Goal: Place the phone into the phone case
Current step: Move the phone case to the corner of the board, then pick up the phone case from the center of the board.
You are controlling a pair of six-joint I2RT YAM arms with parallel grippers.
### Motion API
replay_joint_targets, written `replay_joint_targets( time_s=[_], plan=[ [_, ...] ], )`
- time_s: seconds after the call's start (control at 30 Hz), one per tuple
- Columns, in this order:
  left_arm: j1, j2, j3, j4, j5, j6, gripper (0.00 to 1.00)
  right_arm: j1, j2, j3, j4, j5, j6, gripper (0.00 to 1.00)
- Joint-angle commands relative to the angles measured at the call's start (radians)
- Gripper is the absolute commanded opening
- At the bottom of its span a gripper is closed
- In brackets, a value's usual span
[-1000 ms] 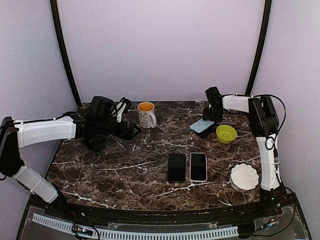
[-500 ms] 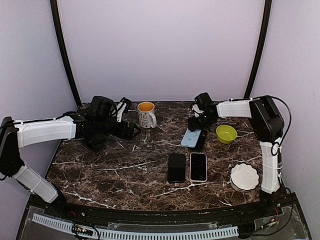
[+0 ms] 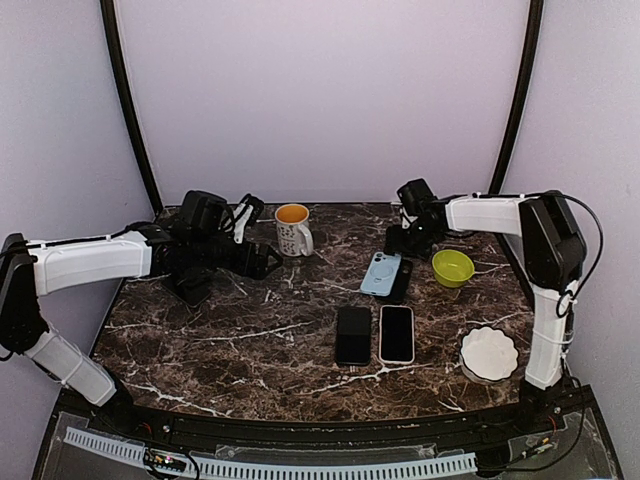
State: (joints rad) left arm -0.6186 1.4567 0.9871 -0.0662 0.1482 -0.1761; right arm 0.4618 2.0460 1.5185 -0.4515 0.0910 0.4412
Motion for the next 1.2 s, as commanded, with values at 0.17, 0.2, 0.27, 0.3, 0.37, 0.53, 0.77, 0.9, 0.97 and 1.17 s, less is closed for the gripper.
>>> replay_joint_targets(
  time_s=[0.17,0.2,0.27,0.3,0.37,0.53,0.77,0.9,0.97,1.17],
  plan=[
    [0.007,-0.014,0.035,-0.026,0.029,0.005,0.87,-0.028,-0.091,-0.189,0.103,-0.210,0.221,0.43],
    [0.007,-0.016,0.036,-0.025,0.029,0.006,0.87,-0.028,-0.083,-0.190,0.102,-0.215,0.219,0.44],
    [0.007,-0.017,0.035,-0.024,0.030,0.006,0.87,-0.029,-0.069,-0.191,0.108,-0.231,0.221,0.45],
    [0.007,-0.018,0.034,-0.024,0.029,0.006,0.87,-0.031,-0.062,-0.192,0.114,-0.235,0.223,0.45],
    [0.007,-0.020,0.034,-0.024,0.029,0.006,0.87,-0.034,-0.049,-0.190,0.127,-0.241,0.229,0.45],
    [0.007,-0.022,0.033,-0.024,0.028,0.007,0.87,-0.043,-0.023,-0.182,0.159,-0.282,0.237,0.42],
    [0.007,-0.022,0.036,-0.026,0.037,0.009,0.87,-0.049,0.001,-0.182,0.212,-0.357,0.250,0.25],
    [0.007,-0.023,0.036,-0.027,0.036,0.012,0.87,-0.053,-0.010,-0.185,0.224,-0.359,0.253,0.04],
    [0.007,-0.023,0.036,-0.027,0.034,0.013,0.87,-0.055,-0.024,-0.182,0.224,-0.364,0.251,0.00],
    [0.007,-0.024,0.037,-0.027,0.037,0.013,0.87,-0.049,-0.066,-0.170,0.234,-0.406,0.251,0.00]
  ],
)
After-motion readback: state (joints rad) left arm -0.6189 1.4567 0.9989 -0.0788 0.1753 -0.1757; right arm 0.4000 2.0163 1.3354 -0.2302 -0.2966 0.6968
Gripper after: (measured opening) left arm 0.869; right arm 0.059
